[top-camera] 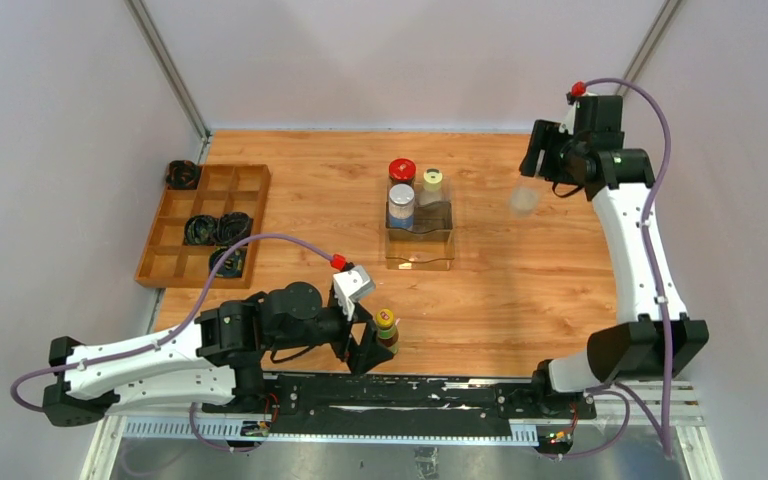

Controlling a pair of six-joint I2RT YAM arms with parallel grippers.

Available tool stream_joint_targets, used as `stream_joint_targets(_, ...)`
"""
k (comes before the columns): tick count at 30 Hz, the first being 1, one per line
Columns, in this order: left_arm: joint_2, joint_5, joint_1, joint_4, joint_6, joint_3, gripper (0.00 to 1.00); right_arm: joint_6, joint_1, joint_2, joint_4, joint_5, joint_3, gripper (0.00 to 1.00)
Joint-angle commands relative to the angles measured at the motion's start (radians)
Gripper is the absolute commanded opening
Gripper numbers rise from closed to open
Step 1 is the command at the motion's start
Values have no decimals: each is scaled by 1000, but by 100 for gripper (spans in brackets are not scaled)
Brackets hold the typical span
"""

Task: Organize the condiment bottles
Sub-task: Place the bottle in the storage box.

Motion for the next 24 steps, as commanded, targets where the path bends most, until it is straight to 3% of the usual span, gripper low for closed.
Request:
stream_joint_targets(1,32,24,6,42,24,-11,100,-3,-25,87,48,-63,137,55)
stream_joint_targets(10,56,27,6,69,34,-17,100,-5,8,264,21,-65,351,54)
stream_joint_targets(17,53,28,8,71,31,-31,100,-33,149,417,-70,9,609,54)
stream_joint_targets(24,32,23,9,59,19,-38,100,-23,280,479,-80,55,691,55)
